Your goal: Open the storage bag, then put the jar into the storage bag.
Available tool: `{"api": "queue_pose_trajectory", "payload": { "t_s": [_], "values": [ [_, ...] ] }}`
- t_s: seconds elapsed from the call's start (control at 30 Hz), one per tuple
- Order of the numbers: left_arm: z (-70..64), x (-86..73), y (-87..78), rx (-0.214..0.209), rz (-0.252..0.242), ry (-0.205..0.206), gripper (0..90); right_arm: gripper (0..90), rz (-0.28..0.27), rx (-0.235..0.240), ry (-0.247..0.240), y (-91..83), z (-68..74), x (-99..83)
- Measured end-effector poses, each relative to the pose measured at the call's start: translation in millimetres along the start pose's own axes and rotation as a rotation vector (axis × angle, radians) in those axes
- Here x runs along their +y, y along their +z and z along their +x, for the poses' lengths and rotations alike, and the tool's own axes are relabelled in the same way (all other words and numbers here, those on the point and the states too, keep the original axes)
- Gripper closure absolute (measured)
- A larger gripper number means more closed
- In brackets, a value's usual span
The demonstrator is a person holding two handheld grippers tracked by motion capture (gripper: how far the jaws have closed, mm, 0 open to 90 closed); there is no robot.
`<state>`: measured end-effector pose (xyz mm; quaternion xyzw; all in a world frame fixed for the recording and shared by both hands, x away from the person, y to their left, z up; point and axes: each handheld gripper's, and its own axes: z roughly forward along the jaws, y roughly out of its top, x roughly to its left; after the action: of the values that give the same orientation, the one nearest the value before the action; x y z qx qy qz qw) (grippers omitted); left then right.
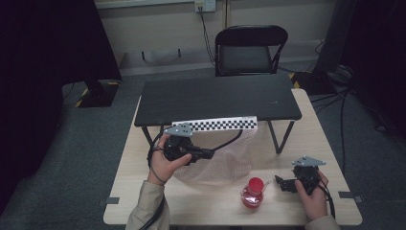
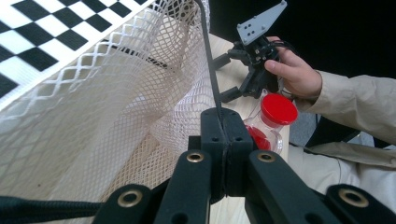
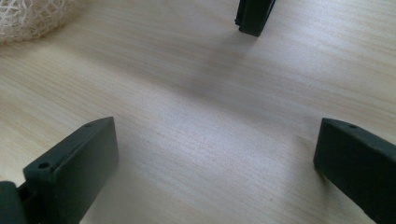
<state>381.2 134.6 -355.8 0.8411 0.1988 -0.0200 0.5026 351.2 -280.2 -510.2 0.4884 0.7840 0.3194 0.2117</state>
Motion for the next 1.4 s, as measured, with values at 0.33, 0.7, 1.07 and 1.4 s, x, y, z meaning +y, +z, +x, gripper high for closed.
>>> {"api": "queue_pose_trajectory", "payload": {
  "t_s": [0.33,0.7,1.07,1.4],
  "values": [
    [0.1,-0.6,2.2,0.006,0.009,0.005,89.8,0.0,-0.001,-0.001,0.001,0.0,0.0,-0.1],
    [-0.7,1.2,0.8,0.0,0.011,0.025,89.8,1.7,-0.052,0.053,0.038,-11.6,-6.2,-0.5],
    [-0.5,0.5,1.9,-0.009,0.016,0.024,89.8,1.8,-0.151,0.151,0.015,-38.8,6.4,12.8],
    [0.3,-0.3,2.9,-0.01,0.02,0.022,89.8,2.1,-0.225,0.205,-0.013,-61.8,18.2,28.6]
  ]
}}
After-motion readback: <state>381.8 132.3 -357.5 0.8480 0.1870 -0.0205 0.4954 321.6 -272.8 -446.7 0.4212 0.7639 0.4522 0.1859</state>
